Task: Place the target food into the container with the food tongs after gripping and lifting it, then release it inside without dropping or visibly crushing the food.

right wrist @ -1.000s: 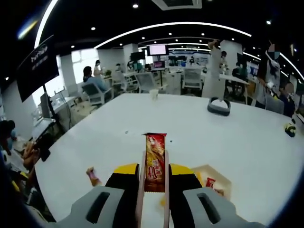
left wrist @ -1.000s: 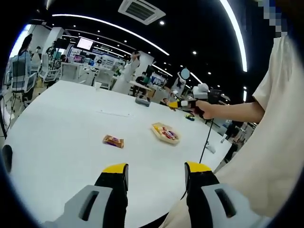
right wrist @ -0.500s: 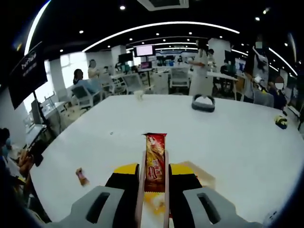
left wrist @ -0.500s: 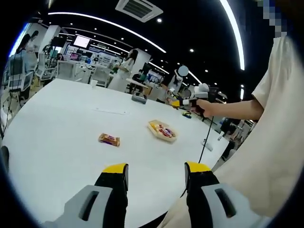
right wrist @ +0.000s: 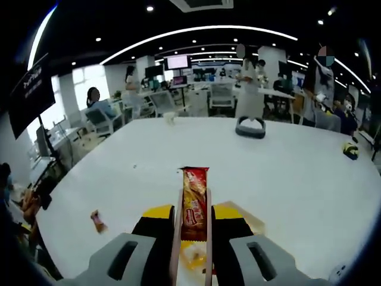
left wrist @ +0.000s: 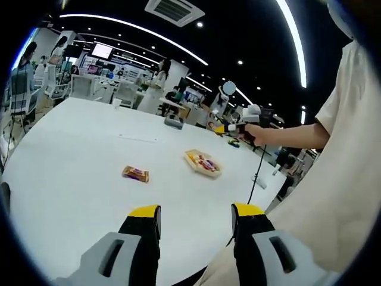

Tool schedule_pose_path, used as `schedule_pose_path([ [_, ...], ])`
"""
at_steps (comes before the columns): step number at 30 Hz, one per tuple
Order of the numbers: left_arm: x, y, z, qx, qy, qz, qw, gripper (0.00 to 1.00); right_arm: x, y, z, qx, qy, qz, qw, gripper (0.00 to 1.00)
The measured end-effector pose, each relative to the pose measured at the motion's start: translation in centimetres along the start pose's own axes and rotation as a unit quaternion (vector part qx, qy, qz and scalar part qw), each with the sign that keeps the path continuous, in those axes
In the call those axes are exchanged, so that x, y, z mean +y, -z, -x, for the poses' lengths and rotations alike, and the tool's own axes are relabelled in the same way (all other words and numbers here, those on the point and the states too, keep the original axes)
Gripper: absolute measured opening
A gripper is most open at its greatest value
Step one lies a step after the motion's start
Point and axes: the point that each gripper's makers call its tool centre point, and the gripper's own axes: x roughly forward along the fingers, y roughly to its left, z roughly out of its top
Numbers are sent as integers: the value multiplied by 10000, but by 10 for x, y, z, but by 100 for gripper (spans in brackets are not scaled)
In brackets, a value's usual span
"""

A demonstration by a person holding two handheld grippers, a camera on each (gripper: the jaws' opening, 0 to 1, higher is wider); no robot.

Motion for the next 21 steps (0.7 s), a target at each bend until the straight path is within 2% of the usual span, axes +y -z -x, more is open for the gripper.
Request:
schedule_pose_path([
  [21,0,-1,4,-111,-161,27,9998,47,-5,9,0,59,14,-53,10000,23],
])
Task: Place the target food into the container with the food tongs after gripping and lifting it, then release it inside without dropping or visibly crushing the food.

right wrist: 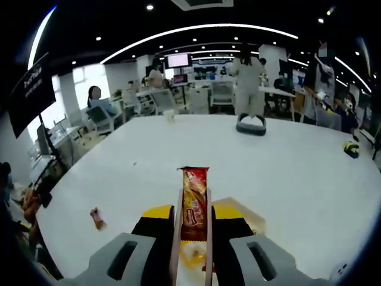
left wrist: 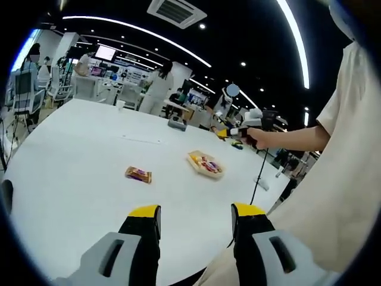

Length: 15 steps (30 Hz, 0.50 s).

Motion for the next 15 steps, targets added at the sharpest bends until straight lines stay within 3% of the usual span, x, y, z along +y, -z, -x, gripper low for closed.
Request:
schedule_pose_path([
  [15,3,3,7,-69,-143,87,9998,47,4,9,-5,113,13,7,9999,23],
])
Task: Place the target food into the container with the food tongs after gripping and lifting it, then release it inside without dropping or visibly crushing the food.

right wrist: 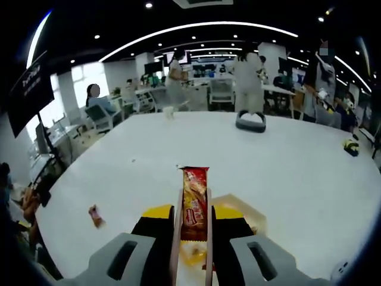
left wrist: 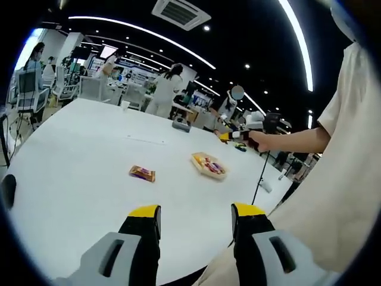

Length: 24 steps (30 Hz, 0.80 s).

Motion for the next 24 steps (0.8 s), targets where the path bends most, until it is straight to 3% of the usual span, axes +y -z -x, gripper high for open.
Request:
schedule_pose_path([
  [24,1,1,4,-1,-38,11,10000,47,7,0,-1,-10,-34,-5,10000,24],
])
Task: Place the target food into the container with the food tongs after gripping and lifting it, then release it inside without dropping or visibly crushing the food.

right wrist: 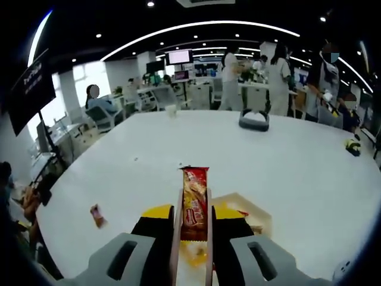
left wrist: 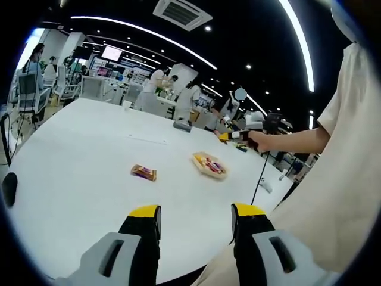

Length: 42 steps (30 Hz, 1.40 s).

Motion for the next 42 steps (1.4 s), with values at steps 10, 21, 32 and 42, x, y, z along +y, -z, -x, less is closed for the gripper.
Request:
schedule_pose_path([
  [10,-4,2,-2,50,48,-29,10000,47,-2,1,1,-13,-8,3,10000,24],
  [21,-5,2,-1,39,44,-33,10000,47,15,11,-7,110,-200,15,9997,25],
  [32,-3,3,8,-1,-102,-15,9999,47,71,26,-31,401,-794,326,9955,26],
  [42,4,6,21,-109,-384,91,9992,47,118,32,-52,578,-1264,524,9889,26],
])
